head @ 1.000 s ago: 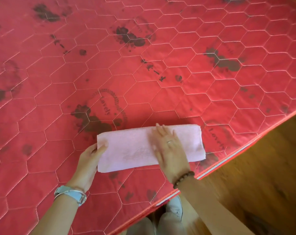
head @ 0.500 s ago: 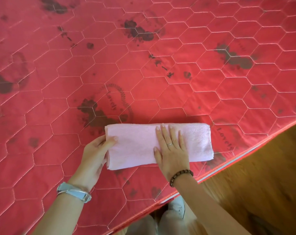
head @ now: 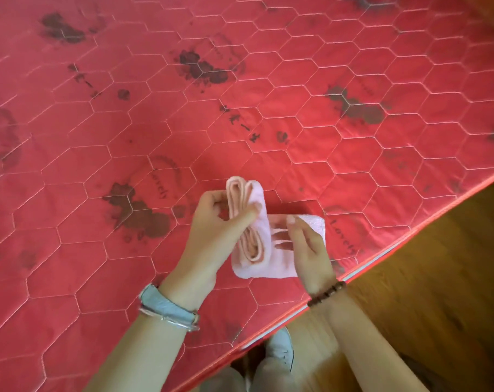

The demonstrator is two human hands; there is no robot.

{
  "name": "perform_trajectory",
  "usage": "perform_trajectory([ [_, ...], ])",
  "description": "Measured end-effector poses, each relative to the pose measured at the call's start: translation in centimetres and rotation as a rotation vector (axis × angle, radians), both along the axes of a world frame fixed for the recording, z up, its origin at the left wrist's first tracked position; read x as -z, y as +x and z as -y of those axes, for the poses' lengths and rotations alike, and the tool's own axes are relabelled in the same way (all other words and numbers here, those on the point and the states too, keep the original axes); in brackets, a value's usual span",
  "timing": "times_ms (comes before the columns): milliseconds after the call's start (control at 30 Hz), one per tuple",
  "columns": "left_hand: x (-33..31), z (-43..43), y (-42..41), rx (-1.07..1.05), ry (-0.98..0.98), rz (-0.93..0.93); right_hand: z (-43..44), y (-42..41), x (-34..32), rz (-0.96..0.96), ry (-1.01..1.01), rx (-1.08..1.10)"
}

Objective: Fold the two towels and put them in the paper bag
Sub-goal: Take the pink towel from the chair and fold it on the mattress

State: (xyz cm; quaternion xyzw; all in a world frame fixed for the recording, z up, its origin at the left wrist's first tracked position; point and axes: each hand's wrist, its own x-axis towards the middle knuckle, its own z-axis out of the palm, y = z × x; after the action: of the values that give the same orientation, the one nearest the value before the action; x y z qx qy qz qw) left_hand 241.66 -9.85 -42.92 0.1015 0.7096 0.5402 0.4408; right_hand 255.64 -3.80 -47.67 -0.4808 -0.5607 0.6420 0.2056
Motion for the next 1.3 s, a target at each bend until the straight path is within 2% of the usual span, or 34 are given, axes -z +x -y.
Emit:
perform_trajectory([
  [67, -0.1, -1.6, 2.1, 0.047, -0.002, 0.005, -1.4, 1.0, -1.1, -0.073, -0.154, -0.008],
  [200, 0.9, -3.8, 5.4, 0.148, 0.006, -0.001, -3.1, 3.2, -1.1, -0.166, -0.206, -0.03],
  [300, 1.9, -4.5, 6.3, 0.218, 0.021, 0.051, -4.1, 5.3, -0.7, -0.043, -0.152, -0.053],
  [367, 3.0, -4.3, 6.5, 0.269, 0.023, 0.002, -4.6, 6.5, 0.3, 0.043, -0.111, -0.04],
  [467, 5.0, -3.2, 6.4, 0.379, 0.105, -0.404, -4.8, 7.6, 1.9, 0.178, -0.084, -0.048],
  [567, 7.1, -1.9, 5.9, 0.5, 0.146, -0.861, -4.7, 8.2, 3.3, 0.212, -0.128, -0.039],
  [667, 9.1, -1.0, 5.3, 0.627, 0.09, -1.124, -4.5, 7.8, 3.5, 0.229, -0.136, 0.023],
  [767, 10.8, -0.6, 5.3, 0.745, 0.035, -1.173, -3.9, 6.8, 3.2, 0.23, -0.092, 0.084],
  [933, 11.9, -0.7, 5.9, 0.859, -0.065, -1.212, -3.3, 5.1, 3.5, 0.309, 0.164, 0.154],
  [1033, 12.4, -0.9, 6.2, 0.871, -0.082, -1.234, -3.7, 4.5, 3.8, 0.471, 0.399, 0.153],
  [1100, 12.6, -0.9, 6.3, 0.887, -0.094, -1.254, -4.1, 4.4, 4.6, 0.63, 0.653, 0.044],
  [1167, 12.6, -0.8, 6.1, 0.904, -0.095, -1.269, -4.5, 4.7, 6.3, 0.731, 0.808, -0.12],
  [1300, 12.8, -0.7, 5.1, 0.917, -0.041, -1.276, -5.0, 5.4, 8.5, 0.728, 0.646, -0.173],
])
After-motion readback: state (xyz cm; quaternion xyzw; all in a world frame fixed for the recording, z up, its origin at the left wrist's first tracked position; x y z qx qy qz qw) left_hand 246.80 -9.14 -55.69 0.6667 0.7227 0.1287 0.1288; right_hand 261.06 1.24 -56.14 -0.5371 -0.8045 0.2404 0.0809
